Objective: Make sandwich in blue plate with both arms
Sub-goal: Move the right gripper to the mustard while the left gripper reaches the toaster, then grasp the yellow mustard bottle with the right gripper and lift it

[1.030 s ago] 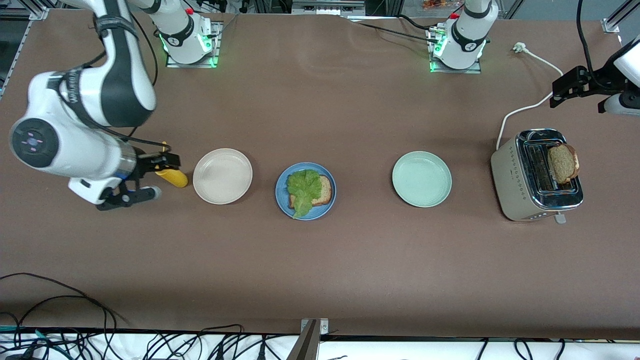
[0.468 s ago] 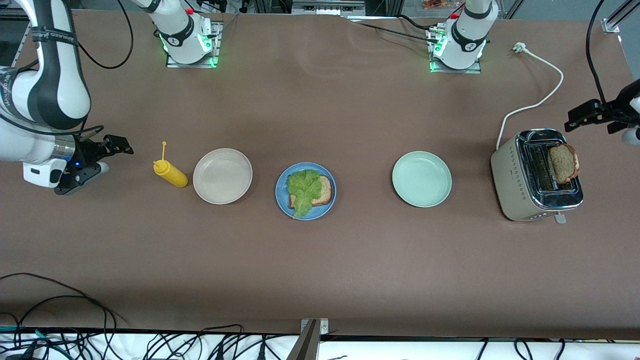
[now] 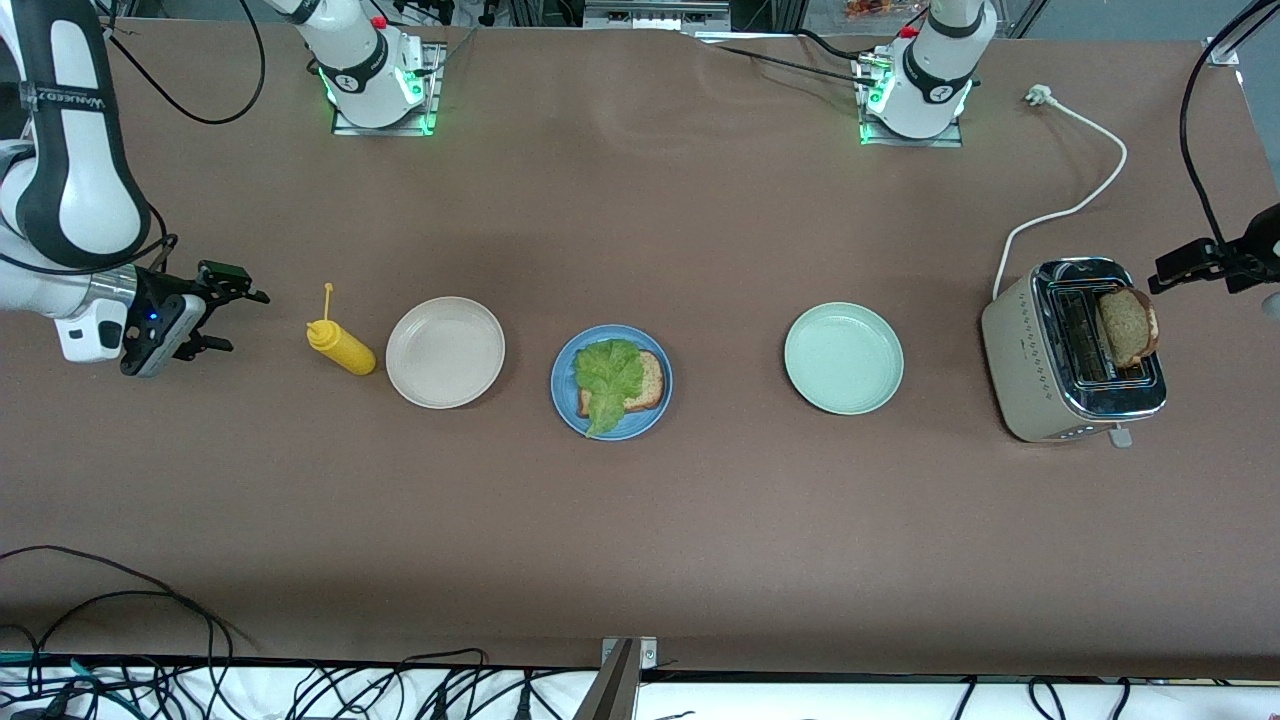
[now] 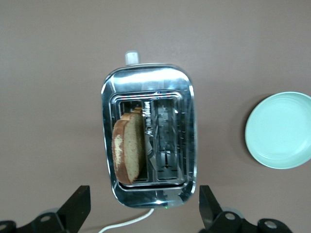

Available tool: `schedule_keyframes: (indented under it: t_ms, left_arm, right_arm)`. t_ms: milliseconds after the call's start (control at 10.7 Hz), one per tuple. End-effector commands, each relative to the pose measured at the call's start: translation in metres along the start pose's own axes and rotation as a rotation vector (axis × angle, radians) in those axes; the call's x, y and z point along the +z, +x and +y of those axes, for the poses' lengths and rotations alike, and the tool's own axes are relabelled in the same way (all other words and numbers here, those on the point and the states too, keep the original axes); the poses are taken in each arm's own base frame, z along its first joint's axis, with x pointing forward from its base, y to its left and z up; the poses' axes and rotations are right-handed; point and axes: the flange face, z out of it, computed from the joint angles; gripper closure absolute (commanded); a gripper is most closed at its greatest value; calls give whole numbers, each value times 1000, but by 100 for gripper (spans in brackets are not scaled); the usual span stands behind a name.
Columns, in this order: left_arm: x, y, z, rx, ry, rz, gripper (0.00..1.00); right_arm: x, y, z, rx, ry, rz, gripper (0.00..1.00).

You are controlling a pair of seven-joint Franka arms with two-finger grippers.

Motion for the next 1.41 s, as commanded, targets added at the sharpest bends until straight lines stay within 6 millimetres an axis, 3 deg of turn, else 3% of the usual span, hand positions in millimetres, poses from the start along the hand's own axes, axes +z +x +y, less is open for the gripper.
schedule_keyframes:
  t_ms: [0,187,562,843,1218,1311]
  left_arm:
    - [45,-14,-26,2,13,12,2]
    - [76,-22,-39,4,7,-5,5]
    - [110,-22,-43,-2,3,-21,6]
    - [107,-18,-41,3,7,-6,5]
    - [111,-15,-41,3,7,-6,6]
    - [113,-14,-42,1,8,0,6]
  right_arm:
    - [28,-20,18,-148,52,128,0]
    - [54,-30,32,-278,67,263,0]
    - [102,-40,40,-480,67,482,0]
    - [142,-46,30,-515,123,630,0]
    - [165,-42,20,-532,200,728,0]
    - [165,-41,20,-534,196,746,9]
